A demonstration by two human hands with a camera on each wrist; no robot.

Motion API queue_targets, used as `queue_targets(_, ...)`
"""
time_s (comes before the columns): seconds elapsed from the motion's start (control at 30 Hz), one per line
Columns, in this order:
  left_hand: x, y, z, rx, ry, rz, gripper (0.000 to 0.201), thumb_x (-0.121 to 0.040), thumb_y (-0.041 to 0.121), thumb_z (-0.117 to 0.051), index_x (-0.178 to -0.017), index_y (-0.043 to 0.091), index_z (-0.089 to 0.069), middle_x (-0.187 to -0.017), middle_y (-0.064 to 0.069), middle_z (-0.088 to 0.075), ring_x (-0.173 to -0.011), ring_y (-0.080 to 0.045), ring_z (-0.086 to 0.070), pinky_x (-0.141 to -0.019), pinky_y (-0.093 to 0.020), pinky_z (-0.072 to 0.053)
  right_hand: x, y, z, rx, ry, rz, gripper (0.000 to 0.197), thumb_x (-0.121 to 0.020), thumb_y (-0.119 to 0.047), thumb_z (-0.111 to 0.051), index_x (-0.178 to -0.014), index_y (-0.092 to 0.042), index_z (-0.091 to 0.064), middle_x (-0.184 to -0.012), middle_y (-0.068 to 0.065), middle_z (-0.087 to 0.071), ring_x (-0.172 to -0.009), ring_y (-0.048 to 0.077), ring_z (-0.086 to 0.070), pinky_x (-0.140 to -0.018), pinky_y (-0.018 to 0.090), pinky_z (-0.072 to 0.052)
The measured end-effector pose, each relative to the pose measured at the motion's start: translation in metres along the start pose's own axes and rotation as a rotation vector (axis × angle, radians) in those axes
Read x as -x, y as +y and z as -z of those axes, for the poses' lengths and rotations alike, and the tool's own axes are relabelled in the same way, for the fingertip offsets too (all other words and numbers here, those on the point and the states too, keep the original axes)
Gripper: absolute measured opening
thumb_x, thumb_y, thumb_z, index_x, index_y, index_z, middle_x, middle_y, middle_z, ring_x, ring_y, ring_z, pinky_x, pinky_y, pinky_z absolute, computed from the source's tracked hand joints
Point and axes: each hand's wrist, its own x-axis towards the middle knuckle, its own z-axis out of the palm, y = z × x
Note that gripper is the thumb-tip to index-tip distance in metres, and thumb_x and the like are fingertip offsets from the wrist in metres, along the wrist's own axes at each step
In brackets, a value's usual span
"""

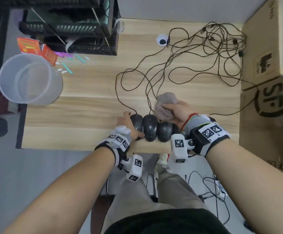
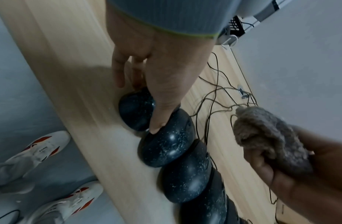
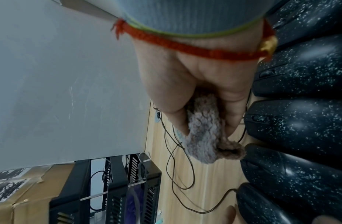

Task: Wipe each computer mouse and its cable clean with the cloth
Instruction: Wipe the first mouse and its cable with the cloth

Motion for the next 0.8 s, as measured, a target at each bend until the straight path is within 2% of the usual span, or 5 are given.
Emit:
queue_targets(0.2,-0.007,-0.004,-0.003,-0.005,-0.018,0.035,0.117,-0.035,0.04,-0.094,-0.131,0.03,-0.027,-0.12,-0.005,-0.051,-0.105,-0.03,-0.059,-0.089,-0.047,-0.056,0.003,-0.001,-0.002,0.007,-0.018,0.016,0.013,-0.089,-0.003,-0.065,-0.1,-0.009,-0.063,-0.109,0.019,-0.069,-0.099,0.036,-0.068,-0.087,0.052,-0.056)
queue_targets(0.37,-0.005,-0.015,0.021,-0.095,-0.188,0.088,0.108,-0.026,0.063,-0.079,-0.119,0.017,-0.051,-0.104,-0.004,-0.065,-0.092,-0.028,-0.066,-0.084,-0.044,-0.06,0.011,-0.005,-0.007,0.04,-0.041,0.041,0.015,-0.088,-0.004,-0.067,-0.101,-0.01,-0.062,-0.111,0.019,-0.07,-0.101,0.037,-0.068,-0.088,0.055,-0.055)
queue_targets(0.5,0.012,-0.007,0.04,0.041,-0.308,0.065,0.068,-0.037,0.048,-0.082,-0.092,0.01,-0.071,-0.078,-0.006,-0.073,-0.069,-0.023,-0.067,-0.069,-0.035,-0.059,0.019,-0.005,-0.015,0.069,-0.068,0.048,0.014,-0.087,-0.003,-0.067,-0.098,-0.01,-0.062,-0.11,0.022,-0.068,-0.103,0.041,-0.067,-0.088,0.058,-0.054)
queue_targets(0.63,0.04,0.019,0.065,0.18,-0.398,0.005,0.043,-0.06,0.028,-0.082,-0.093,0.004,-0.069,-0.06,-0.004,-0.062,-0.051,-0.02,-0.052,-0.055,-0.031,-0.043,0.028,-0.005,-0.021,0.177,-0.104,0.073,0.01,-0.085,-0.006,-0.07,-0.091,-0.013,-0.066,-0.099,0.018,-0.071,-0.101,0.04,-0.068,-0.087,0.059,-0.054)
queue_targets(0.8,0.074,0.057,0.1,0.407,-0.41,-0.091,0.021,-0.081,0.02,-0.079,-0.098,0.019,-0.067,-0.091,-0.003,-0.071,-0.09,-0.02,-0.061,-0.077,-0.033,-0.048,0.054,-0.027,-0.031,0.212,-0.155,0.148,0.016,-0.085,-0.011,-0.069,-0.101,-0.009,-0.068,-0.103,0.019,-0.072,-0.1,0.038,-0.069,-0.09,0.057,-0.054)
